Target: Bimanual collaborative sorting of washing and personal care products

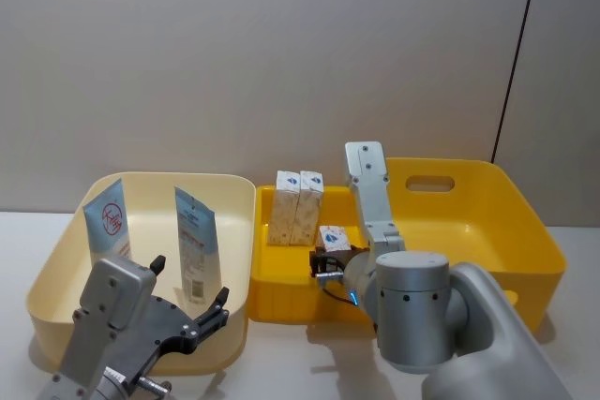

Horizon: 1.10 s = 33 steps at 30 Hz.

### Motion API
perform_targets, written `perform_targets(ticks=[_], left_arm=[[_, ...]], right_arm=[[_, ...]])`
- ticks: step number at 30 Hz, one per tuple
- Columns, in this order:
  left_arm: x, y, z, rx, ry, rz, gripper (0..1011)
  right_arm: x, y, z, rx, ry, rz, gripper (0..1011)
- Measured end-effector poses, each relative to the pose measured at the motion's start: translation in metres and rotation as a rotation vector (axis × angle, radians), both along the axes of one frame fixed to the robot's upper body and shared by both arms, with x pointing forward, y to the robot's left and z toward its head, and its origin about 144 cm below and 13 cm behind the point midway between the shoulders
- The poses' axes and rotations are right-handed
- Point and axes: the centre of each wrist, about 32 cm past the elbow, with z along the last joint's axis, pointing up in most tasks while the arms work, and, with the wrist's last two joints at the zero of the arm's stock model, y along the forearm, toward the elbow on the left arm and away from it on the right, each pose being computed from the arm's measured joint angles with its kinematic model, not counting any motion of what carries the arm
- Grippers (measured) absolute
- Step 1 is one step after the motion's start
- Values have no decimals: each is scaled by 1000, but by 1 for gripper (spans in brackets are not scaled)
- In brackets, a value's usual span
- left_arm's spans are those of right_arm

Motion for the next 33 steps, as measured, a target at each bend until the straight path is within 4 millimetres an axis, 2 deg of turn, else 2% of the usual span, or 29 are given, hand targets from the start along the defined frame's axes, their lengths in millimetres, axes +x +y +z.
perform_targets(ticks=[20, 33], left_arm=[[0, 0, 0, 0, 0, 0, 1004], [0, 0, 0, 0, 0, 0, 1003]], right_arm=[[1, 0, 0, -1, -4, -2, 452], [-2, 4, 7, -9, -106, 9, 452]])
